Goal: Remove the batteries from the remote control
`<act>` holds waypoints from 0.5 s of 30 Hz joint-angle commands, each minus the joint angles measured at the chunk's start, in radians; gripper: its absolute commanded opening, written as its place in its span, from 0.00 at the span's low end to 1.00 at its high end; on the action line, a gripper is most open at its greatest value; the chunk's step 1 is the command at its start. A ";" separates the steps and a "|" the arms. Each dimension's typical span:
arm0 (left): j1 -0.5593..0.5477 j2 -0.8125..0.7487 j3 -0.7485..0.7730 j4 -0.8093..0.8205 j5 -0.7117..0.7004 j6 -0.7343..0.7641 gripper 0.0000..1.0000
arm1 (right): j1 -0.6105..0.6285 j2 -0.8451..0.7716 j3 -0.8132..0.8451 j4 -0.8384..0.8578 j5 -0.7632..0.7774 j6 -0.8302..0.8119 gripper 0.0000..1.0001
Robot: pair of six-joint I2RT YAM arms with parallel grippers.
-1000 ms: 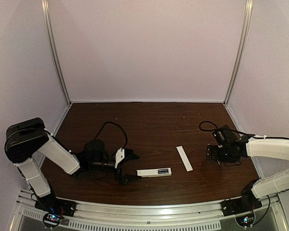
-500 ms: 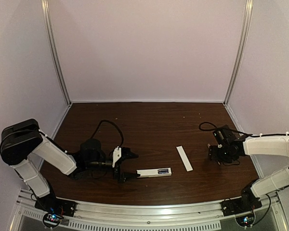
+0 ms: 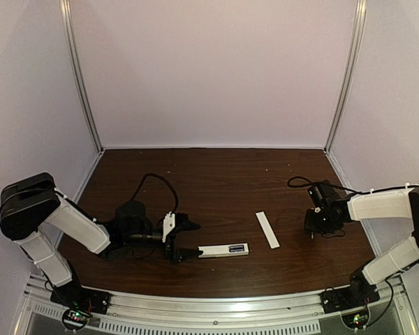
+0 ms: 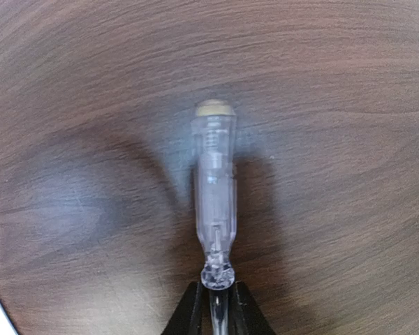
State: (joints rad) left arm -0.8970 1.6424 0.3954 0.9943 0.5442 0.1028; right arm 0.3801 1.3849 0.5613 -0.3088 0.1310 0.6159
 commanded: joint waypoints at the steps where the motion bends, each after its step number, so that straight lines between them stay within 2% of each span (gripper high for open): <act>1: 0.009 -0.020 -0.016 0.020 0.009 0.004 0.82 | -0.007 0.018 -0.014 -0.017 -0.041 0.002 0.12; 6: 0.009 -0.019 -0.016 0.018 0.011 0.008 0.80 | -0.006 0.014 -0.017 -0.001 -0.066 -0.013 0.00; 15: 0.027 -0.033 -0.034 0.063 0.066 -0.025 0.79 | 0.004 -0.028 -0.051 0.093 -0.206 -0.056 0.00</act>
State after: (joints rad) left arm -0.8944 1.6321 0.3859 0.9947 0.5529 0.1028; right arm 0.3794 1.3838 0.5529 -0.2481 0.0387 0.5884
